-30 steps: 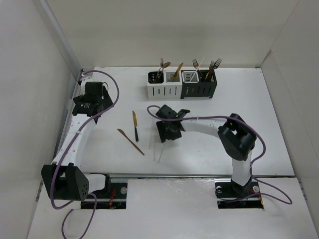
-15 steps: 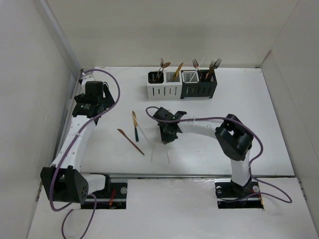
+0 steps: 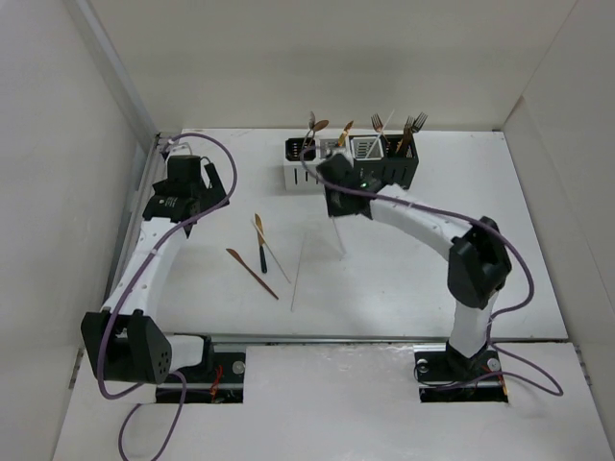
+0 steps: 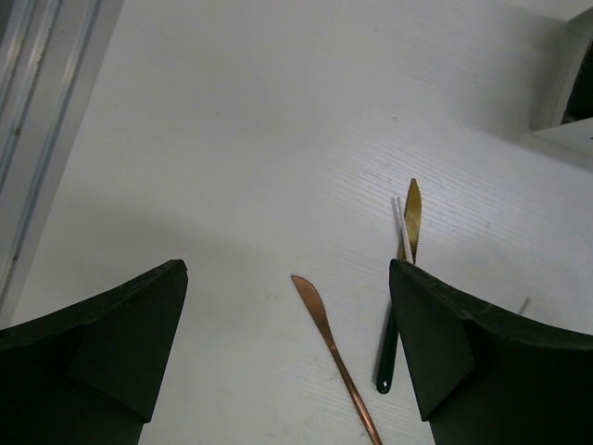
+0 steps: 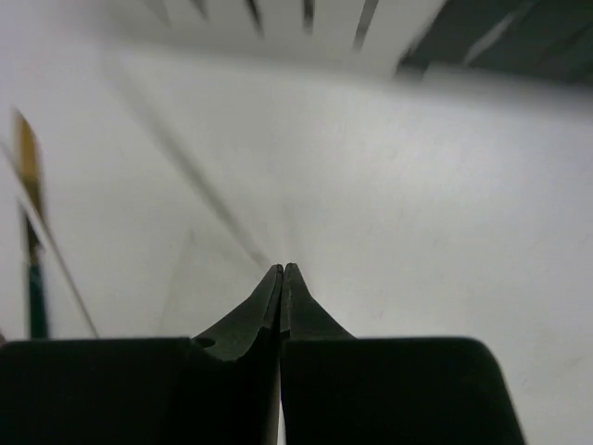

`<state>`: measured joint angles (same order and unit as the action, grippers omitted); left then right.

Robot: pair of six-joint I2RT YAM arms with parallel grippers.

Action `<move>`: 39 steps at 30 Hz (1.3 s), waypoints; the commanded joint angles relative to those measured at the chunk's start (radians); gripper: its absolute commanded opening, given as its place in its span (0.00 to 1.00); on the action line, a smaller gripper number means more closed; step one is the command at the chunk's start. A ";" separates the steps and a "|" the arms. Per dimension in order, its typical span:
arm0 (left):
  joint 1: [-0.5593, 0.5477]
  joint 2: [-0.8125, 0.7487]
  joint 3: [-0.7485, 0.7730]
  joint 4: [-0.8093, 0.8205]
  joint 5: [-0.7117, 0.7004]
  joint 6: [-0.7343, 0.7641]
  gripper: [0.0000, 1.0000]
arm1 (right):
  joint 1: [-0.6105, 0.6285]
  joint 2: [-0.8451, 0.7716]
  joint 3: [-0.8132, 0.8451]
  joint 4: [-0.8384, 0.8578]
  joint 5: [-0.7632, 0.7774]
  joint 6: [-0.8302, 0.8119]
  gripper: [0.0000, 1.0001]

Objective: Sort the eating utensils into containers

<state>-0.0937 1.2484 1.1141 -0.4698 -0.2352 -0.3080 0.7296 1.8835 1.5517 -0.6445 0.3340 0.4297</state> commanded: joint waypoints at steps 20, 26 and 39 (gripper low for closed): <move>0.041 0.255 0.164 0.017 0.142 0.087 0.81 | -0.318 0.018 0.214 0.419 -0.620 -0.667 0.69; 0.041 0.316 0.185 0.081 0.230 0.183 0.83 | -0.274 0.151 0.314 0.244 -0.809 -0.512 0.78; -0.024 0.679 0.431 0.162 0.847 1.376 0.87 | -0.314 0.005 0.118 0.373 -0.845 -0.442 0.80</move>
<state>-0.1387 1.8431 1.3785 -0.2409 0.3889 0.7437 0.4416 1.9873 1.6989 -0.3195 -0.4747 -0.0219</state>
